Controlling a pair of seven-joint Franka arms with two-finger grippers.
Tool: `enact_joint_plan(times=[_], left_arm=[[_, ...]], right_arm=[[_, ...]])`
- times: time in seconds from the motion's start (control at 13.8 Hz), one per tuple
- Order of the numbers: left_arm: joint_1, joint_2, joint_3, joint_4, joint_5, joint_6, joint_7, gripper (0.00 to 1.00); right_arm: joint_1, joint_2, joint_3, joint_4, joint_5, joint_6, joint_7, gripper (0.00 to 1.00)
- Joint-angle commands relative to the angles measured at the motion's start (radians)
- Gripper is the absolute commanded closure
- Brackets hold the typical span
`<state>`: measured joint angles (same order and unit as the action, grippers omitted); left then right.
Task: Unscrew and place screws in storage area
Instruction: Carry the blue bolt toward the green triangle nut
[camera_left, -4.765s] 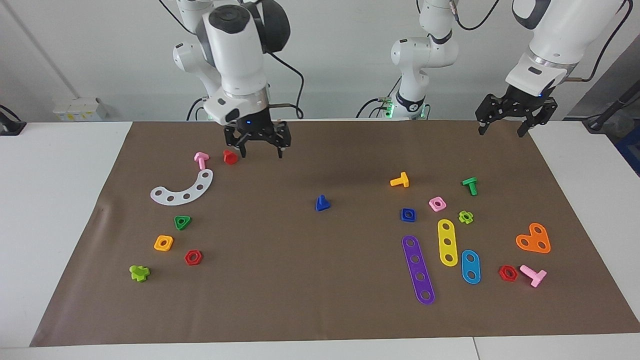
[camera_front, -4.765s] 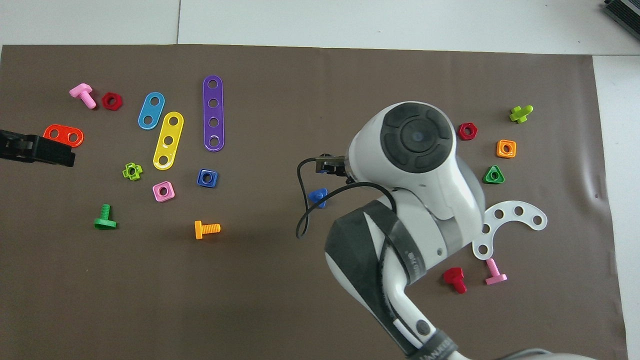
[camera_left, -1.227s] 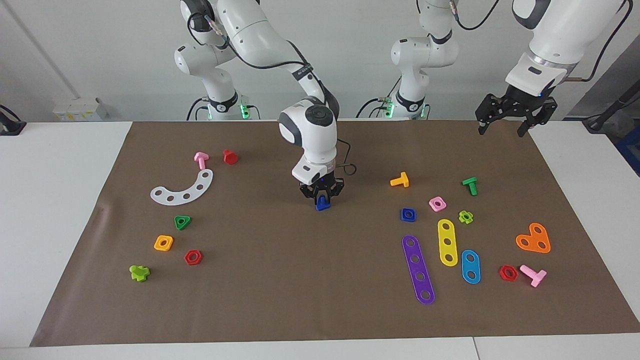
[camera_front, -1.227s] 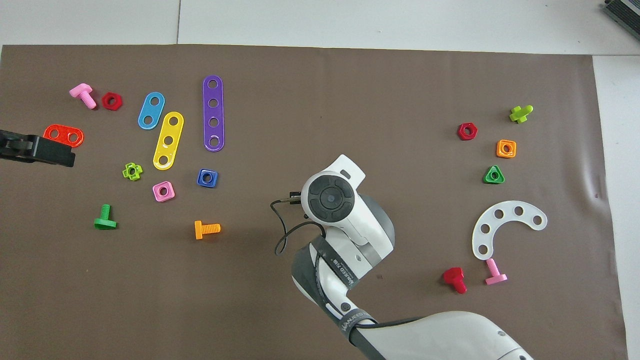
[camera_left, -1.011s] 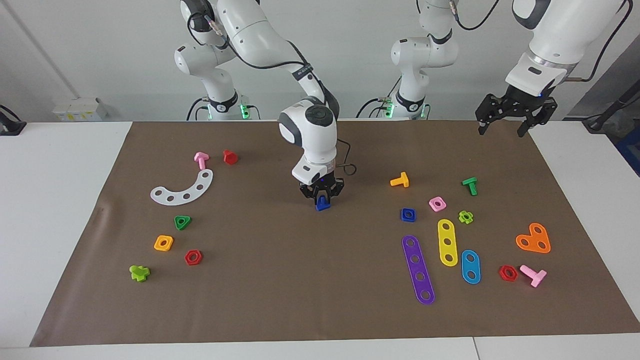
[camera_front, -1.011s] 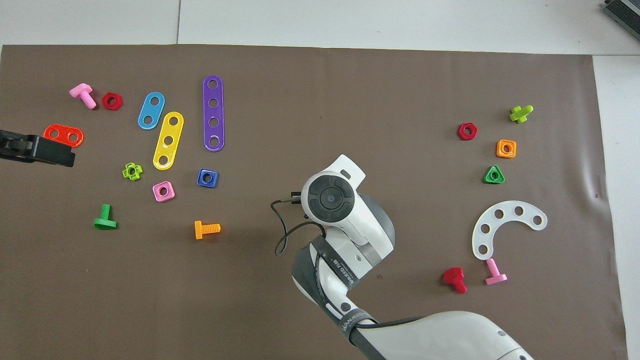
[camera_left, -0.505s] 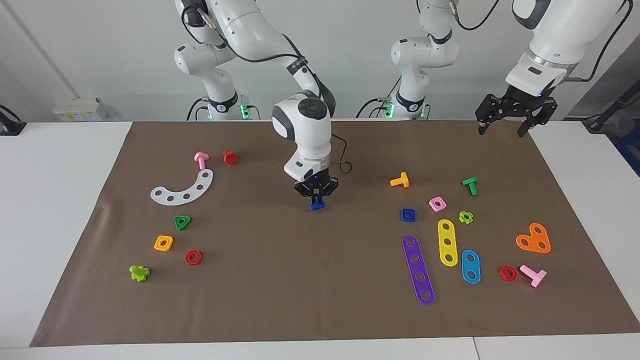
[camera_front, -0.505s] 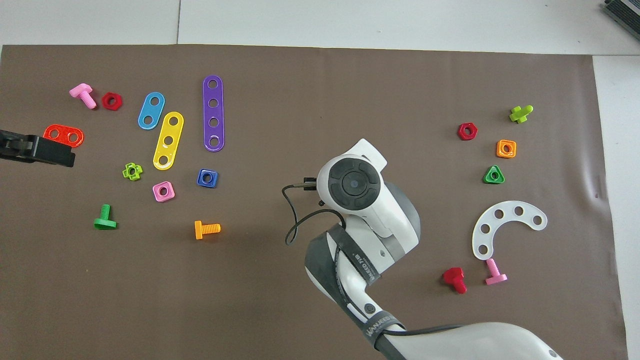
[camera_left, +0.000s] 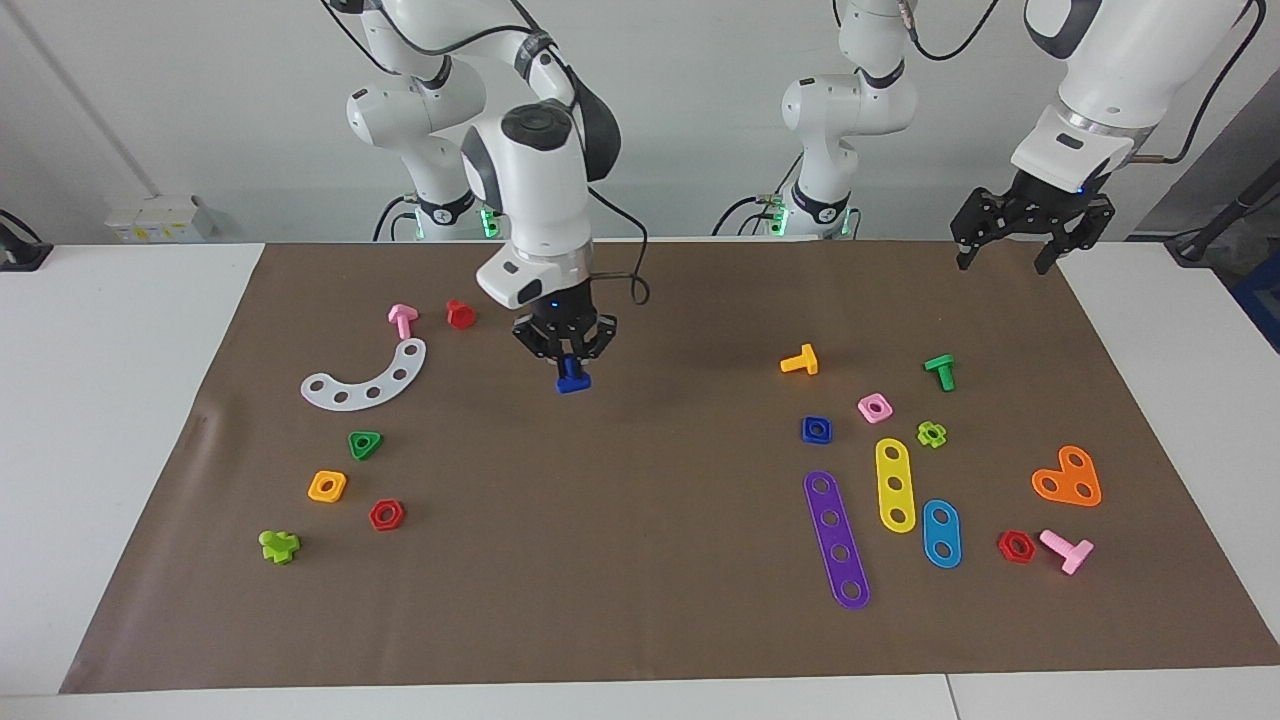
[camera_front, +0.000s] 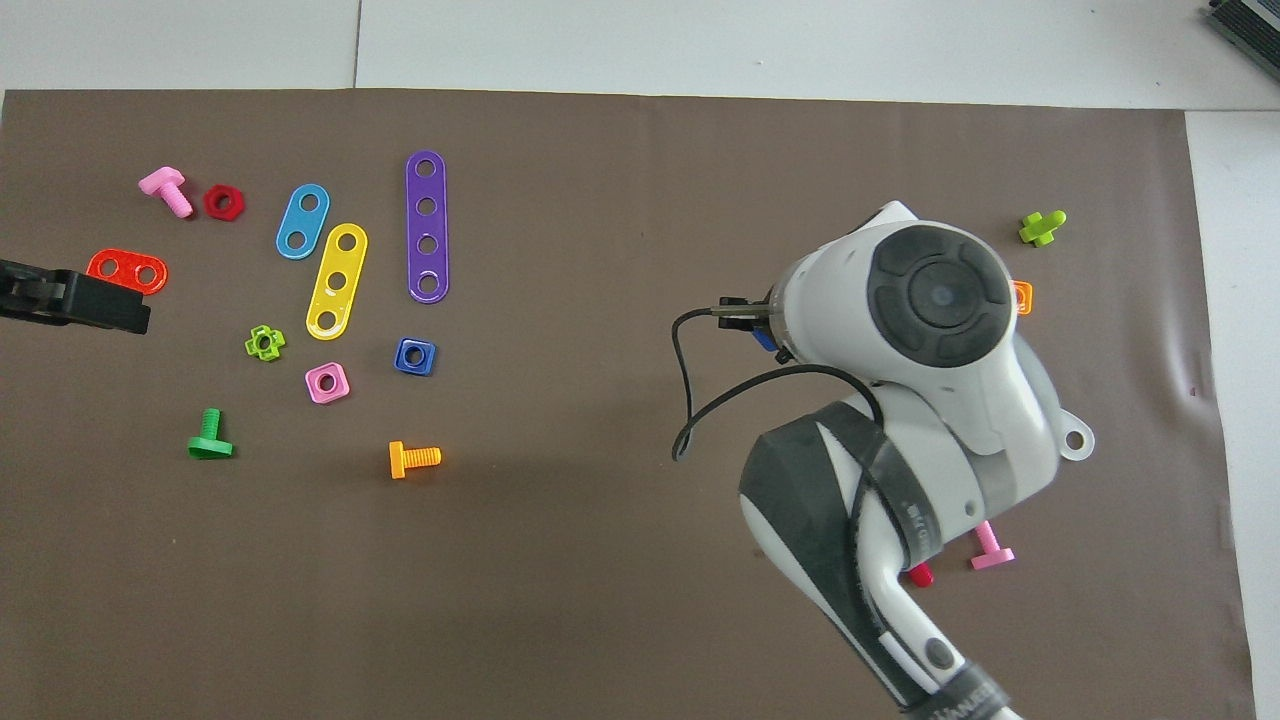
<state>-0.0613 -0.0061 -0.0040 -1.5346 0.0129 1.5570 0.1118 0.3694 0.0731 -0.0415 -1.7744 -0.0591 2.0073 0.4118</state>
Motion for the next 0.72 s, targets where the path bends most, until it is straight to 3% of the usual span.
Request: enact_joint_plan(times=[0.0,0.36,0.65], left_arm=[[0.014,-0.015,-0.008,-0.013,-0.014,-0.008,0.005,0.0],[0.014,-0.015,-0.007,-0.013,-0.014,-0.008,0.005,0.0],[0.014,-0.015,-0.008,-0.013,-0.014,-0.008,0.005,0.0]], right_arm=[[-0.107,-0.039,0.011,-0.014,0.021,-0.051,-0.146,1.0],[-0.285,-0.038,0.011,-0.088,0.051,-0.013,-0.407,1.0],[-0.313,0.0,0.011,-0.218,0.076,0.177,-0.433,1.0]])
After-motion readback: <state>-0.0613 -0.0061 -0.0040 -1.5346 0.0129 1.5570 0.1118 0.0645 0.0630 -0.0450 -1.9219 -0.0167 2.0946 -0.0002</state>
